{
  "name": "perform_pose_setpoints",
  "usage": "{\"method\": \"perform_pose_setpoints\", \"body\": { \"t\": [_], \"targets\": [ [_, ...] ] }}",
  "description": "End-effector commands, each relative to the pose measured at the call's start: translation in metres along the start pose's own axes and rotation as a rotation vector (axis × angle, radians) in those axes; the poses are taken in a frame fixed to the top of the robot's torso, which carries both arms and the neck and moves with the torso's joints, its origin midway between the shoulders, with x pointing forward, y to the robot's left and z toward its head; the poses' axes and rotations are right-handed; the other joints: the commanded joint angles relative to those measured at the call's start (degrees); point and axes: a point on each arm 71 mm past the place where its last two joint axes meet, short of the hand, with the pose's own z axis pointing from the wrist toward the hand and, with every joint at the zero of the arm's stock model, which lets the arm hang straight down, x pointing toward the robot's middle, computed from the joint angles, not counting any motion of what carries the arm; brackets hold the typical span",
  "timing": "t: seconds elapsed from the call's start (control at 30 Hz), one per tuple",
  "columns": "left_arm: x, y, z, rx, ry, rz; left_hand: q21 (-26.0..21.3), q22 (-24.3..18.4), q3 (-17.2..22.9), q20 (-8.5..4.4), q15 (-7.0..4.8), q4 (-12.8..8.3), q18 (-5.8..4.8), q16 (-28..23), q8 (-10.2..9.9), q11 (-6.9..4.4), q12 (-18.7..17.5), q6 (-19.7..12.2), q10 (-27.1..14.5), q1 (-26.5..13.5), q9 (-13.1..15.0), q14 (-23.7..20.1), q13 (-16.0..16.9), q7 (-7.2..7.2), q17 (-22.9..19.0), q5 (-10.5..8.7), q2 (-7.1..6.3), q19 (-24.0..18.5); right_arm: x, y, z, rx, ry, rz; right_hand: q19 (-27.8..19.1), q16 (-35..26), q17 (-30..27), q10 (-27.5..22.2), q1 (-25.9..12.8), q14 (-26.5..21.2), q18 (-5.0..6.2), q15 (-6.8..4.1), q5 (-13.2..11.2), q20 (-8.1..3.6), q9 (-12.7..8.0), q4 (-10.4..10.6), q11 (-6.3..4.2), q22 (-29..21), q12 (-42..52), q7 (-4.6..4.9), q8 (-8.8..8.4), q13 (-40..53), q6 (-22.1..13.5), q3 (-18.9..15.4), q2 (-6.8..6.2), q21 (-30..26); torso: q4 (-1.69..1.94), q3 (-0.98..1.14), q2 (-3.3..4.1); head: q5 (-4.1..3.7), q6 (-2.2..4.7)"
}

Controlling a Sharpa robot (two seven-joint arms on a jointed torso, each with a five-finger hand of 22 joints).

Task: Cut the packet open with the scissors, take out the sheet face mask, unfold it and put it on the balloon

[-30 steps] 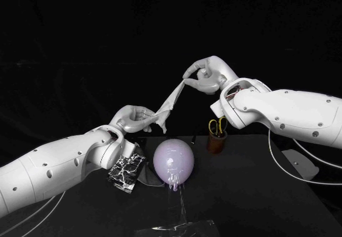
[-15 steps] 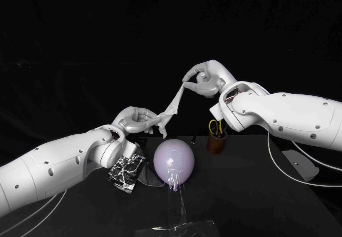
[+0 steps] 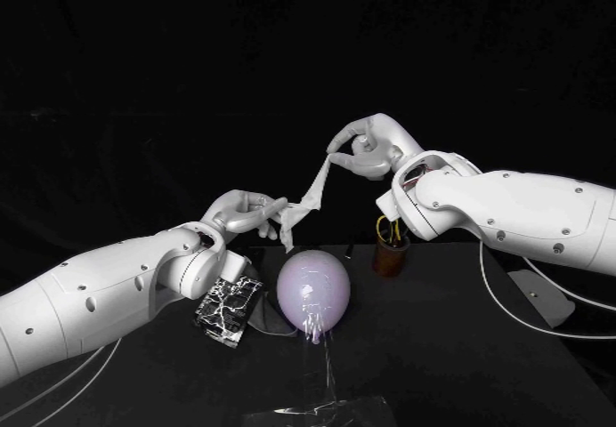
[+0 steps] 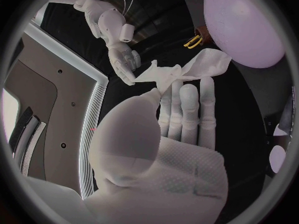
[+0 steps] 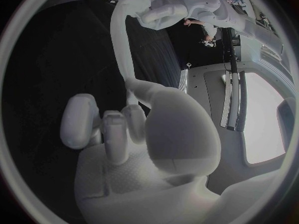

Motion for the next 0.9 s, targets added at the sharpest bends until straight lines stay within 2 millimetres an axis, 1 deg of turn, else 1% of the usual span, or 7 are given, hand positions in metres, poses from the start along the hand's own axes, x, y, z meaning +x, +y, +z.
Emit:
{"method": "perform_pose_setpoints", "body": {
  "t": [0.03,0.1,0.2,0.3,0.53,0.73,0.9],
  "targets": [
    [0.001,-0.002,0.001,-0.001,0.021,-0.019,-0.3,-0.1,0.5,-0.03,0.46,-0.1,0.56,-0.1,-0.7,0.28,-0.7,-1.0,-1.1,0.5,-0.4,-0.3,-0.3,0.22,-0.3,0.02,0.77,0.3,0.001,-0.001,0.0,0.0,0.011,-0.003,0.1,0.2,15.1,0.3,-0.1,6.1,-0.21,-0.07,0.4,-0.1,0.0,-0.2,-0.05,9.6,-0.4,-0.11,0.27,5.1,0.5,0.0,0.24,-0.2,-0.01,0.03,0.0,0.02,-0.04],
    [0.001,-0.002,0.001,-0.002,0.02,-0.018,-0.4,-0.1,1.7,-0.03,0.61,-1.8,0.58,0.0,-1.1,0.39,-1.4,-1.5,-1.6,4.2,-0.5,-0.5,-0.7,0.21,-0.3,0.03,-0.48,0.3,0.001,-0.001,0.0,0.001,0.011,-0.003,0.1,0.2,15.1,0.3,-0.1,6.1,-0.21,-0.06,0.4,-0.1,0.0,-0.2,-0.05,9.6,-0.4,-0.11,0.28,5.1,0.5,0.0,0.27,-0.2,-0.02,0.03,0.01,0.02,-0.05],
    [0.001,-0.002,0.0,-0.003,0.018,-0.017,-0.2,0.1,2.7,-0.18,0.51,-5.6,0.64,0.1,-0.6,0.39,-1.8,-1.6,-1.6,9.4,-0.1,-0.6,-1.0,0.45,-0.2,0.02,-3.3,0.5,0.001,-0.001,0.0,0.002,0.011,-0.003,0.1,0.2,15.1,0.3,-0.1,6.1,-0.21,-0.06,0.4,-0.1,0.0,-0.2,-0.05,9.6,-0.4,-0.11,0.28,5.1,0.5,0.0,0.27,-0.2,-0.03,0.02,0.01,0.06,-0.04],
    [0.001,-0.002,0.001,-0.004,0.019,-0.016,0.3,0.5,3.0,-0.4,0.55,-6.7,0.66,0.2,-0.2,0.39,-1.9,-1.0,-1.1,10.9,0.1,-0.6,-1.1,0.95,0.0,0.04,-4.27,0.6,0.001,-0.002,0.0,0.002,0.011,-0.003,0.1,0.2,15.1,0.3,-0.1,6.1,-0.21,-0.06,0.4,-0.1,0.0,-0.2,-0.05,9.6,-0.4,-0.11,0.28,5.1,0.5,0.0,0.27,-0.2,-0.05,0.03,0.01,0.07,-0.07],
    [0.002,-0.002,0.0,-0.007,0.022,-0.009,1.5,1.5,3.9,-1.01,0.45,-8.4,0.66,0.2,-0.2,0.3,-2.0,-0.1,-0.5,12.3,-0.1,-0.5,-1.3,1.53,0.2,0.05,-5.43,0.5,0.001,-0.002,-0.001,0.003,0.01,-0.003,0.1,0.2,15.1,0.3,-0.1,6.1,-0.21,-0.06,0.4,-0.1,0.0,-0.2,-0.05,9.6,-0.4,-0.11,0.28,5.1,0.5,0.0,0.27,-0.2,-0.04,0.04,0.02,0.06,-0.16],
    [-0.001,-0.002,0.0,-0.003,0.001,-0.009,2.1,2.0,4.4,-1.21,0.44,-8.4,0.62,0.8,-0.5,0.32,-2.0,0.2,-0.3,12.0,-0.2,0.4,-1.4,1.51,1.5,0.04,-5.47,0.4,0.0,-0.004,0.0,0.01,0.011,-0.006,0.1,0.2,15.1,0.3,-0.1,6.1,-0.21,-0.06,0.4,-0.1,0.0,-0.2,-0.05,9.6,-0.4,-0.11,0.28,5.1,0.5,0.0,0.27,-0.2,-0.01,0.03,0.0,0.06,-0.16],
    [-0.006,-0.004,0.002,0.002,-0.031,-0.019,2.6,2.3,4.7,-1.31,0.44,-8.1,0.62,1.9,-0.7,0.33,-2.1,0.2,0.0,11.6,-0.3,1.8,-1.4,1.39,3.4,0.02,-5.22,0.5,0.003,-0.011,-0.001,0.049,0.081,-0.017,-0.1,0.2,15.1,0.2,-0.2,6.1,-0.12,-0.05,0.4,-0.09,0.1,-0.2,-0.04,9.5,-0.6,-0.1,0.28,5.0,0.5,-0.1,0.32,-0.7,-0.01,0.02,-0.08,0.17,-0.16]
  ]
}}
